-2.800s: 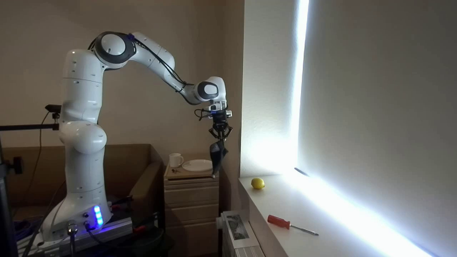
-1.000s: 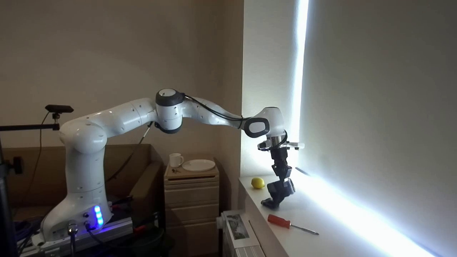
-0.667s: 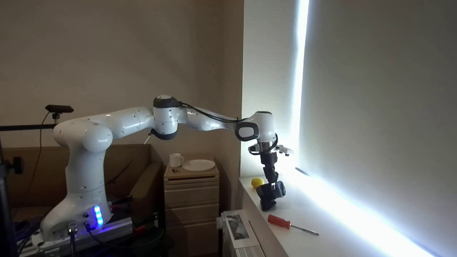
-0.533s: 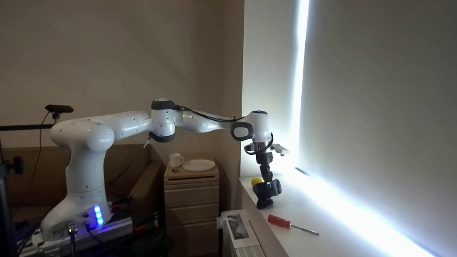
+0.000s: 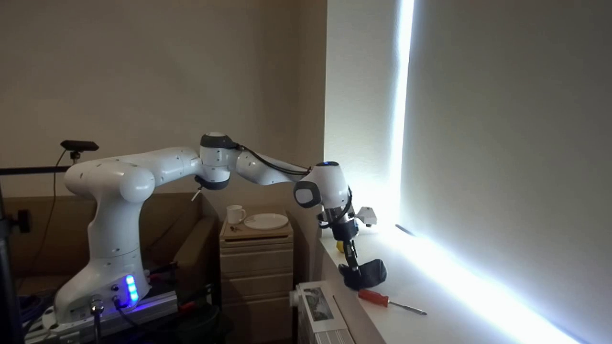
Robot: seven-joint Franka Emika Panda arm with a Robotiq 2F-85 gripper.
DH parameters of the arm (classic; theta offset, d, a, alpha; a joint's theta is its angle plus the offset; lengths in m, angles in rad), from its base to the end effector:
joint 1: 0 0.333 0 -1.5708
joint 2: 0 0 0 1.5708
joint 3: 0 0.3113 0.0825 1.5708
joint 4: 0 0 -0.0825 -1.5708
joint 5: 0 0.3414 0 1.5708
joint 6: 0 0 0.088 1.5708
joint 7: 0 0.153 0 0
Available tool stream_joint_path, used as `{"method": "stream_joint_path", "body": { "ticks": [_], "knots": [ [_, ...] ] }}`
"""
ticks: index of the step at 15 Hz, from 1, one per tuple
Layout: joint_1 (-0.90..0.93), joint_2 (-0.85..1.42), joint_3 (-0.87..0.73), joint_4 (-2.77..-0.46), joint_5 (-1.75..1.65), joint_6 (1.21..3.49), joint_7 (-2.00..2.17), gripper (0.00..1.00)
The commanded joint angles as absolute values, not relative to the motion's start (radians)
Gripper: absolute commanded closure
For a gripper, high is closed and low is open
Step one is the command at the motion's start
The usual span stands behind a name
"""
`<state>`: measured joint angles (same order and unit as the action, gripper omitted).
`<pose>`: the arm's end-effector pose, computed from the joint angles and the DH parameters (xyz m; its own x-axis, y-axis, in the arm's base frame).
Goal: Take the sock on the plate and put it near the window
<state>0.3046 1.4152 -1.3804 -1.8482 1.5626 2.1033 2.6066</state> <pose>0.4348 -0.4439 0.1793 -0.5110 0.8036 -0.3051 0.8542 0.5142 -0.0763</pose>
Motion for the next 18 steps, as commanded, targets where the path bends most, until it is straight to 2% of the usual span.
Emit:
{"method": "stream_joint_path", "body": {
  "ticks": [1,4,9,10,13,14,18],
  "knots": [
    [0.269,1.257,-1.278,-1.934,1.537,2.290,2.607,0.99],
    [0.245,1.158,-1.217,-1.940,1.526,2.403,2.607,0.99],
    [0.294,0.987,-1.170,-1.769,1.267,2.484,2.593,0.99],
    [0.298,1.104,-1.214,-1.797,1.356,2.448,2.607,0.95],
    [0.323,1.022,-1.205,-1.761,1.290,2.453,2.606,0.95],
    [0.321,1.017,-1.205,-1.762,1.287,2.453,2.605,0.99],
    [0.321,1.153,-1.212,-1.780,1.585,2.461,2.603,0.99]
  ]
}}
